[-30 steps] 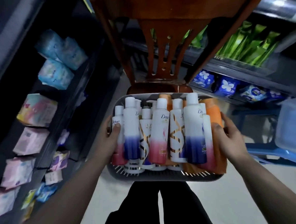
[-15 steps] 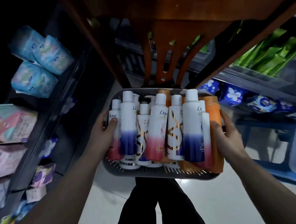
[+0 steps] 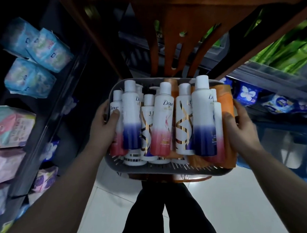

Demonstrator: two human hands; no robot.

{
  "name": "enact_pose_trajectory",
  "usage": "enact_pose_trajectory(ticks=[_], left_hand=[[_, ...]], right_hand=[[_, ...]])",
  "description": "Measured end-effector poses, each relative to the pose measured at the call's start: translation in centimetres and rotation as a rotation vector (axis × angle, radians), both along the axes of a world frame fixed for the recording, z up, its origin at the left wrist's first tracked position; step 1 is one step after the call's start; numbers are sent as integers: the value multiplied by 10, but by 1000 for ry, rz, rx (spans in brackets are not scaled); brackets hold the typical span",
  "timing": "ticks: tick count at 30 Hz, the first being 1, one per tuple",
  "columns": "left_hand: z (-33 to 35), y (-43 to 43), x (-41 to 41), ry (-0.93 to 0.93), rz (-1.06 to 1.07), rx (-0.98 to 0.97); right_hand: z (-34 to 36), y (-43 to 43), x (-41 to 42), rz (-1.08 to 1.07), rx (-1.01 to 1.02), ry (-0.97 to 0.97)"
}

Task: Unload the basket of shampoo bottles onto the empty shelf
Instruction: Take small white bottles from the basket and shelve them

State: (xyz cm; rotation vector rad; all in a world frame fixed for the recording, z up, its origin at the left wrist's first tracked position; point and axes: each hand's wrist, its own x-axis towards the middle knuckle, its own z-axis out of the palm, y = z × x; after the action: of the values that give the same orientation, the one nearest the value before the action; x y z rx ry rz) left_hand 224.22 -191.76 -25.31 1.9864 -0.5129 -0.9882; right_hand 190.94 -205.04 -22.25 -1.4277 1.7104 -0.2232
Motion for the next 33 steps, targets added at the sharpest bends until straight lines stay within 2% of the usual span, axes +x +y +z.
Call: enact_pose_trajectory(ticks=[5, 8, 10, 13, 15, 18, 22, 27, 29, 33], left_hand=[[4, 3, 1, -47, -85, 46], [7, 2, 5, -165, -134, 117], [9, 0, 8, -236, -160, 150], [19, -2, 6, -237, -150, 189], [32, -1, 0, -322, -173, 217], [55, -1, -18, -487, -226, 157], [70, -7, -44, -601, -336, 177], [71, -26, -56, -535, -261, 389], [70, -30, -58, -524, -233, 402], [76, -31, -60, -428, -168, 358]], right_hand=[[10, 0, -5, 119, 17, 104], [14, 1, -2, 131, -4, 164], [17, 6, 2, 165, -63, 231], [32, 15, 10, 187, -199, 271], [45, 20, 18, 194, -285, 249], [61, 26, 34, 236, -364, 231], [66, 28, 58, 305, -365, 344], [61, 37, 72, 197, -311, 324], [60, 37, 74, 185, -281, 349], [69, 36, 79, 86, -233, 241]])
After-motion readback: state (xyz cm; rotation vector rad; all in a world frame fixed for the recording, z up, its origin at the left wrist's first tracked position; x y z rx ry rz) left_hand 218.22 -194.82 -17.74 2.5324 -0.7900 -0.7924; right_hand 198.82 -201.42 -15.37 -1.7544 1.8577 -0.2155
